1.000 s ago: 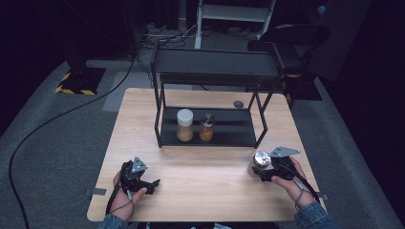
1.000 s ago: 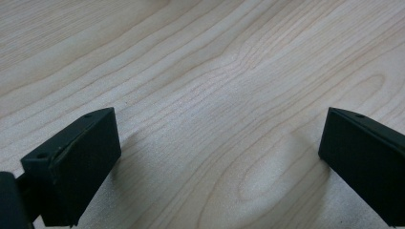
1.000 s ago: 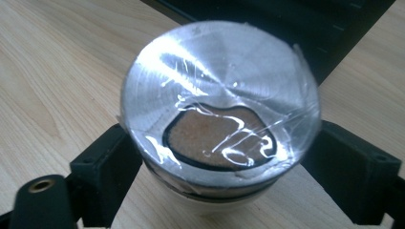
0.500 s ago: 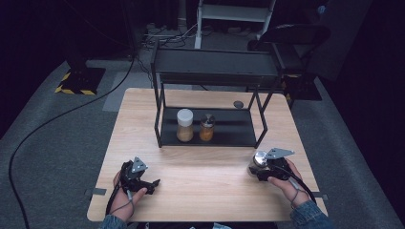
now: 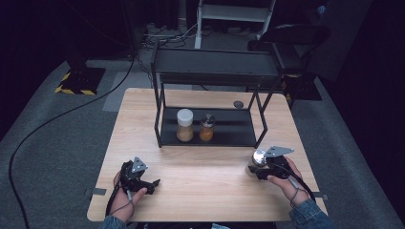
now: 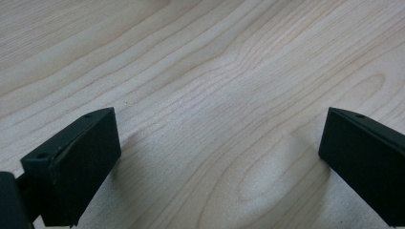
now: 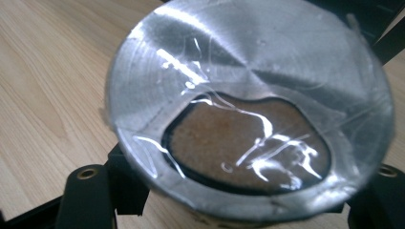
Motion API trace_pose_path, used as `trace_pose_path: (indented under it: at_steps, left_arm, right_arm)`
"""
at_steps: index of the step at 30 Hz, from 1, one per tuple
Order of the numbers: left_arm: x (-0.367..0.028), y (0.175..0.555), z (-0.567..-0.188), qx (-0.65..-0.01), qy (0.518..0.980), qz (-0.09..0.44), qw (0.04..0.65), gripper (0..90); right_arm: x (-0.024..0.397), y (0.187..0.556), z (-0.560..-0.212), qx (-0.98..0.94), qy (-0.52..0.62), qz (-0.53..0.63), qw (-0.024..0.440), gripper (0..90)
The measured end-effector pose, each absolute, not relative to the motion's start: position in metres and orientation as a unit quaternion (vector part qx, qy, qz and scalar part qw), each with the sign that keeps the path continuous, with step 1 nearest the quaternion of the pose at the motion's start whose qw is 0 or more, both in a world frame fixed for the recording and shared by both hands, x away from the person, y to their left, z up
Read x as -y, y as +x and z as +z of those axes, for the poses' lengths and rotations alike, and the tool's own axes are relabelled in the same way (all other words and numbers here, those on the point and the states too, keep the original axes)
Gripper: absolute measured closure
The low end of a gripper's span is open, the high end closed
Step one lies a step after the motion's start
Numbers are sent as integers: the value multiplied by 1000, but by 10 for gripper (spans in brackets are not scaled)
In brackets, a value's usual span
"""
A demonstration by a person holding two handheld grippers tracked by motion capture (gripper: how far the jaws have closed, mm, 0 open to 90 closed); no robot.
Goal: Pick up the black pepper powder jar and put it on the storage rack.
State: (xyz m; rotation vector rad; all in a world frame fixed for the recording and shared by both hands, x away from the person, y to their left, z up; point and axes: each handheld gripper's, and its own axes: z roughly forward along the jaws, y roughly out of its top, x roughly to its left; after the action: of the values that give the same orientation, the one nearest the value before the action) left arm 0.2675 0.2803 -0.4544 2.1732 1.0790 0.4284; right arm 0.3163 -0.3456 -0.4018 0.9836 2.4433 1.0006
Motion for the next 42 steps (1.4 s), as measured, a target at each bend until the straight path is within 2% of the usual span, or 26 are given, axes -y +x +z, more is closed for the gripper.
trace_pose_path:
  at_steps: [42]
  left_arm:
    - [-280, 268, -454, -413, 832, 164, 333, 3]
  right_arm:
    - [323, 354, -333, -852, 318, 375, 181, 313]
